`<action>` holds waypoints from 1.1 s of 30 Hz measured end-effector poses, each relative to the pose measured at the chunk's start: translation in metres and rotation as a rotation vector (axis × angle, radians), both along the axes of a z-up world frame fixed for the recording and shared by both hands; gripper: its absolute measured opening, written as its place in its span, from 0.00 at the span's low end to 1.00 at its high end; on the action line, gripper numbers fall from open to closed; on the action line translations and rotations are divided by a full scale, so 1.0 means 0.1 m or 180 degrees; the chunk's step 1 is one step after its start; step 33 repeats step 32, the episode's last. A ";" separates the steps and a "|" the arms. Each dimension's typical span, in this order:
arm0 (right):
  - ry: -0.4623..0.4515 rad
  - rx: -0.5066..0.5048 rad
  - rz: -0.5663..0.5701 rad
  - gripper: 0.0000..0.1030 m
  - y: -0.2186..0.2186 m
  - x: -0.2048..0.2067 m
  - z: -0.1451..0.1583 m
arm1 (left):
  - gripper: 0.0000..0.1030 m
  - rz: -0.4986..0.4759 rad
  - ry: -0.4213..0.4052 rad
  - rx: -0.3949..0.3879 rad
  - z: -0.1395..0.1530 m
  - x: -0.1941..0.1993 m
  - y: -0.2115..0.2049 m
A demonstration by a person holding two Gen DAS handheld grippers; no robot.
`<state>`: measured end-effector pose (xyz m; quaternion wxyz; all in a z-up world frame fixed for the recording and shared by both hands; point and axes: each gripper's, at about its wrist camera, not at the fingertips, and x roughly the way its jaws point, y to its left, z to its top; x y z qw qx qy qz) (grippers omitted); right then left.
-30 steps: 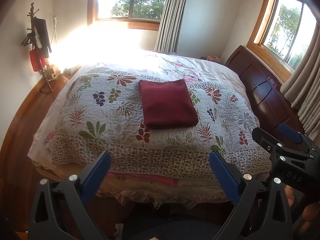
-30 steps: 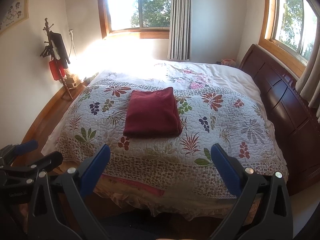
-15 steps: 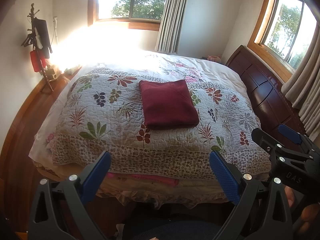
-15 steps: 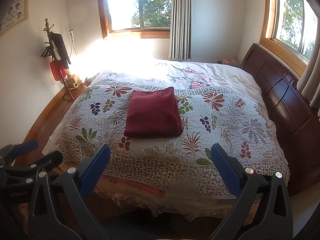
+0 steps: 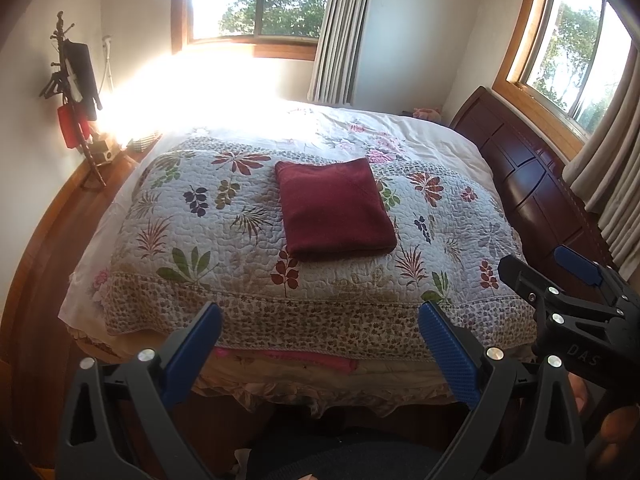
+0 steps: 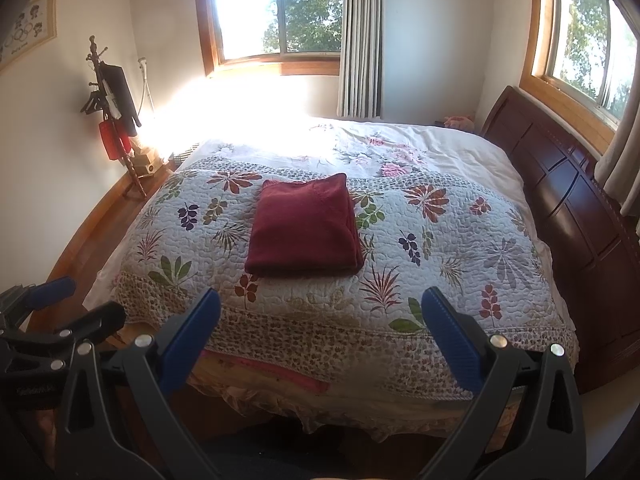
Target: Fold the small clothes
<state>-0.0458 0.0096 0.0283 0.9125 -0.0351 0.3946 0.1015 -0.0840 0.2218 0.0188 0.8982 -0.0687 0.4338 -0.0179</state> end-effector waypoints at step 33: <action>0.0061 -0.0019 -0.0006 0.97 0.01 0.20 -0.06 | 0.96 0.0005 0.0035 0.0002 -0.02 0.23 0.04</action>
